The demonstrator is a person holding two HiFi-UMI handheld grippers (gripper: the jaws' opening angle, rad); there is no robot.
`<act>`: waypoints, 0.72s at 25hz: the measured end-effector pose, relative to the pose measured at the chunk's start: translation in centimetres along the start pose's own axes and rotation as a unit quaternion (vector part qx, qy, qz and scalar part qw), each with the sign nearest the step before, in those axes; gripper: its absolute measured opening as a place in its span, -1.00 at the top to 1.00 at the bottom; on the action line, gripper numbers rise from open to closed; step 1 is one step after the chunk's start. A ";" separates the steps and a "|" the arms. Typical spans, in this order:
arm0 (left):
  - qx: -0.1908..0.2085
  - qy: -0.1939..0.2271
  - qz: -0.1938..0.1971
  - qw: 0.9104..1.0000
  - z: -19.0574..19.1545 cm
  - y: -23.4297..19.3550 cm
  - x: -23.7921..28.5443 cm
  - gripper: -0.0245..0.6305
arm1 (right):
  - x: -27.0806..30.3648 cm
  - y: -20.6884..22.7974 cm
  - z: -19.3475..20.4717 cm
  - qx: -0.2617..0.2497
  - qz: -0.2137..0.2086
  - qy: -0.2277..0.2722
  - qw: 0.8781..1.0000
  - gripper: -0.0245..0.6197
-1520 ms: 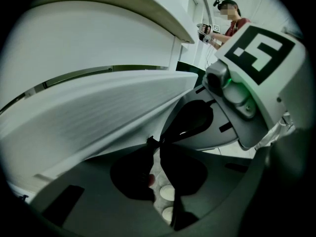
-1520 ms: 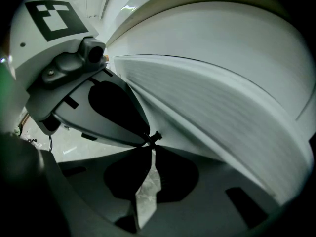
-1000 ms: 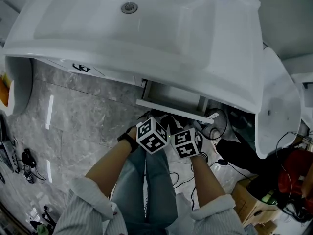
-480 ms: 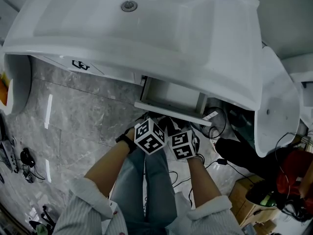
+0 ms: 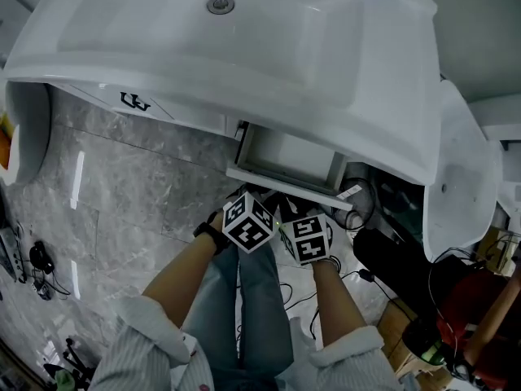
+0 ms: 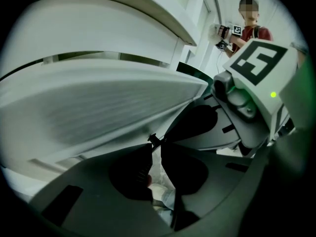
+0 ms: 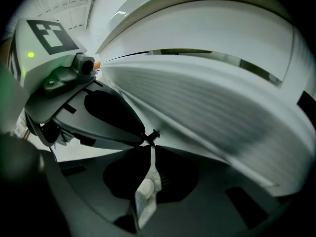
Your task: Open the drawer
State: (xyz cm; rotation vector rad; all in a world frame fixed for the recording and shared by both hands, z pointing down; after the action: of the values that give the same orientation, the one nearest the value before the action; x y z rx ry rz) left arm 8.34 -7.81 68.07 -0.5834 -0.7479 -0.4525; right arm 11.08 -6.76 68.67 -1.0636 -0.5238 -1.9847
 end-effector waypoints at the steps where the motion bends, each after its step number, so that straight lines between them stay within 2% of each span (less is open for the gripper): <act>1: -0.006 -0.002 -0.001 1.000 0.1 0.0 0.0 0.76 | 0.0 0.0 0.0 0.005 -0.001 -0.001 1.000 0.82; 6: -0.037 -0.007 -0.021 0.999 0.6 -0.9 -0.3 0.76 | -0.3 0.2 0.0 0.050 0.007 -0.016 0.999 0.82; 11: -0.096 -0.002 -0.034 0.995 1.5 -2.0 -1.3 0.76 | -0.8 -0.1 0.5 0.083 0.022 -0.043 0.995 0.82; 18: -0.126 0.004 -0.053 0.991 2.4 -2.4 -3.0 0.78 | -0.6 -2.5 1.0 0.102 -0.006 -0.089 0.991 0.82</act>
State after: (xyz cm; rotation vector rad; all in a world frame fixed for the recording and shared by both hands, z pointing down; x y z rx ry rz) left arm 3.87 -7.55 68.05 -0.7800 -0.7205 -0.6533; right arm 9.80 -4.35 68.79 -1.1150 -0.8126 -1.8119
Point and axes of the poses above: the fingertips, and each gripper's own axes: x forward along the fingers, y to its right, z out of its underside, the point moved 2 cm from there along -x, backward along the fingers, and after that the axes turned 9 degrees about -x, right-handed, at the moved point
